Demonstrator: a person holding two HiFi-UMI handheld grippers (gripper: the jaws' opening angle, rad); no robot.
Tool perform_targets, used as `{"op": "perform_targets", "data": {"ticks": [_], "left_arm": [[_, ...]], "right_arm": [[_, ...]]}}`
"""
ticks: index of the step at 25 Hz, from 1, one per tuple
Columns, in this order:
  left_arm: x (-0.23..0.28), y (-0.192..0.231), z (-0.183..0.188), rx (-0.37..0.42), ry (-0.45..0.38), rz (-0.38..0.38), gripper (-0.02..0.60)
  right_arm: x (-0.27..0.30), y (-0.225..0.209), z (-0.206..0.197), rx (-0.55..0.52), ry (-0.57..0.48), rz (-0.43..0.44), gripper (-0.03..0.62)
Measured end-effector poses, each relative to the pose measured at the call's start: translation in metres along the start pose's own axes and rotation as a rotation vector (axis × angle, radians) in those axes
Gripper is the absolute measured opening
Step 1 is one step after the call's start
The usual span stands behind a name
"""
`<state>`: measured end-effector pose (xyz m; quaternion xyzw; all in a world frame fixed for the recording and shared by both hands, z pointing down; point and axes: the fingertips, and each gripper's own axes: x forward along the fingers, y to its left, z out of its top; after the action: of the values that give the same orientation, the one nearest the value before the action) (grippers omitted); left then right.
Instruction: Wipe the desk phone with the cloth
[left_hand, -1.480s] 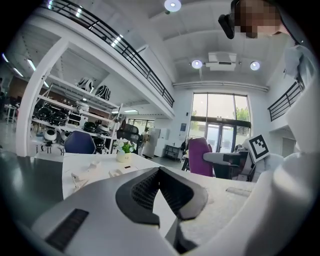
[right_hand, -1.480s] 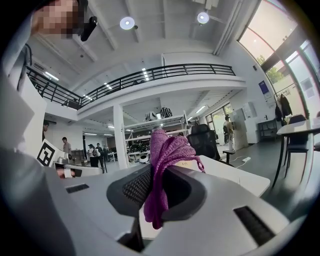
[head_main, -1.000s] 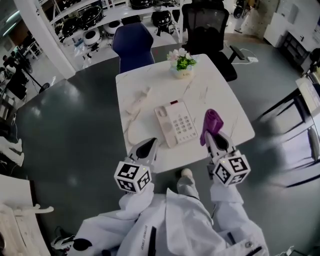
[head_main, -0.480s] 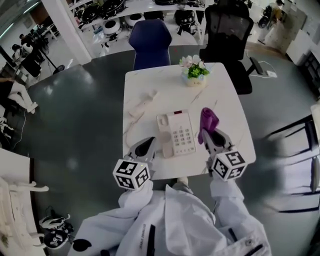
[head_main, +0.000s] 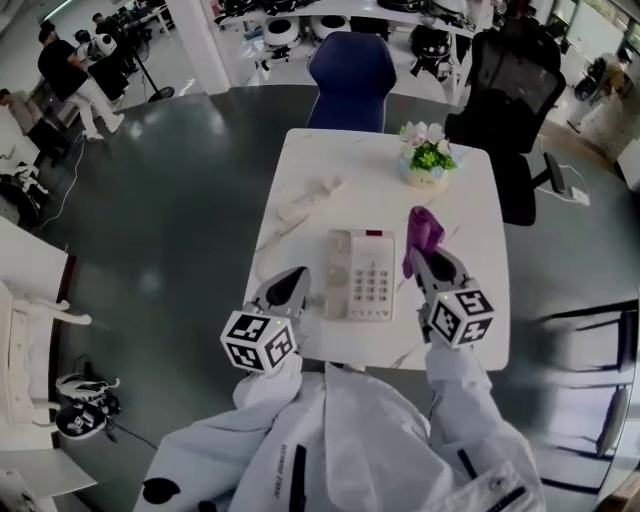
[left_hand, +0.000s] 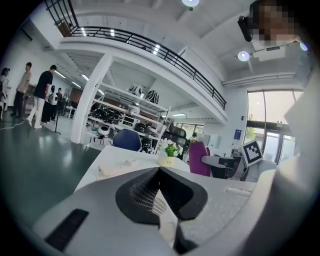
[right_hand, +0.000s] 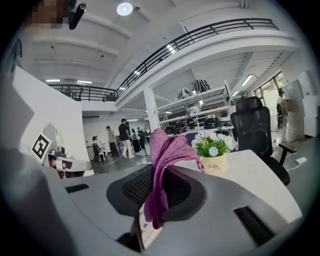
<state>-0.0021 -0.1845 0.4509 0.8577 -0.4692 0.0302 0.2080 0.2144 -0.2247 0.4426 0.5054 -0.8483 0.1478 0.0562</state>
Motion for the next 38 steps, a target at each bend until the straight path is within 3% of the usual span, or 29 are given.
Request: {"op": "perform_targets", "data": {"ticks": [8, 23, 29, 38], "left_arm": [[0.006, 0.013, -0.009, -0.015, -0.026, 0.079, -0.002], [0.04, 0.028, -0.037, -0.058, 0.114, 0.038, -0.002], [0.052, 0.033, -0.044, -0.067, 0.147, 0.019, -0.002], [0.063, 0.029, -0.058, -0.09, 0.182, -0.008, -0.002]], "right_arm": [[0.035, -0.011, 0.001, -0.125, 0.05, 0.078, 0.038], [0.092, -0.021, -0.04, -0.417, 0.274, 0.11, 0.038], [0.103, -0.012, -0.058, -0.463, 0.335, 0.149, 0.038], [0.105, -0.002, -0.076, -0.425, 0.376, 0.197, 0.038]]}}
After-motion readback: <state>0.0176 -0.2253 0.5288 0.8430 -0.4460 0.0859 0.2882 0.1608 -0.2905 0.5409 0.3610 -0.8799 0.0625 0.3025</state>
